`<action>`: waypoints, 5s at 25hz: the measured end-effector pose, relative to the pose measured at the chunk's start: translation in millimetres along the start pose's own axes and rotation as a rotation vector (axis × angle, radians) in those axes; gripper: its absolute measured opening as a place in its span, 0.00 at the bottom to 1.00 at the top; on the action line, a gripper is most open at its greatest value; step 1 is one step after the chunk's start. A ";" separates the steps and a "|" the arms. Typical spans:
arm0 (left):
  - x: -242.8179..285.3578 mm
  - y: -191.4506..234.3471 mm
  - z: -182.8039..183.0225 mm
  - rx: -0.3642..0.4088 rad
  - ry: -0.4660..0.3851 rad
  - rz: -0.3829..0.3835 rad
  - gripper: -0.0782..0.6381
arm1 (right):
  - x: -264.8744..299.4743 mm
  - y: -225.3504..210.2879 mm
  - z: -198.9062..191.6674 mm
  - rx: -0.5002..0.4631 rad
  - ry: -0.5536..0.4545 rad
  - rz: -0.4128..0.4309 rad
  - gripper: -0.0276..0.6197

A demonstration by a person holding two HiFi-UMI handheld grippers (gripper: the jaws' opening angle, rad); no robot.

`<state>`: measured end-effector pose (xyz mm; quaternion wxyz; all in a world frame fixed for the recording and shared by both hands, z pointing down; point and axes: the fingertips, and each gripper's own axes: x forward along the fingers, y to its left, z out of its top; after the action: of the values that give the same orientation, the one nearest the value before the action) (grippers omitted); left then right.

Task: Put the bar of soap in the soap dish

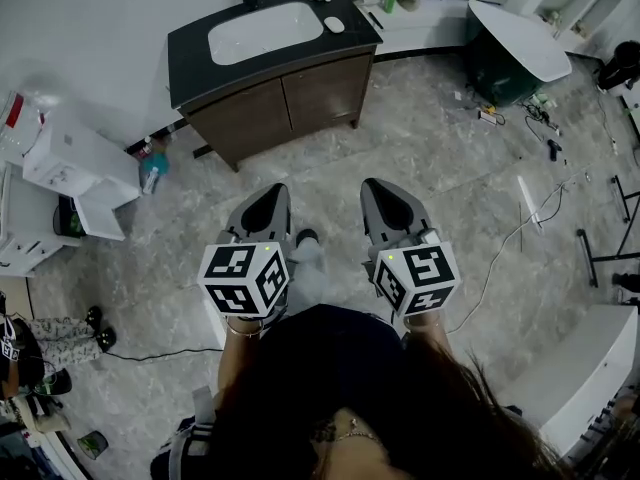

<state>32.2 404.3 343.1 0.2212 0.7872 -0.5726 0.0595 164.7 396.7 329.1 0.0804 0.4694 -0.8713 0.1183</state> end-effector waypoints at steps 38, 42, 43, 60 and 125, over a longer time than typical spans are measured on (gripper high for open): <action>391.9 185.4 200.3 -0.018 0.025 0.013 0.11 | 434.4 -225.6 106.7 0.074 0.089 0.027 0.07; 426.3 201.8 221.0 -0.038 0.018 0.072 0.11 | 485.0 -253.9 106.1 0.031 0.153 0.064 0.07; 433.1 207.0 225.4 -0.044 0.016 0.087 0.11 | 498.2 -261.2 105.1 0.024 0.166 0.071 0.07; 469.1 321.4 234.7 -0.157 0.068 0.238 0.11 | 642.0 -336.4 5.0 0.000 0.484 0.040 0.41; 500.1 400.0 218.2 -0.274 0.162 0.339 0.11 | 831.0 -428.2 50.4 0.308 0.411 -0.064 0.51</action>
<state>-205.1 -222.8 433.3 0.3581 0.6351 -0.6796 0.0805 67.7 -509.0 545.4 0.1870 0.4696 -0.7931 0.3398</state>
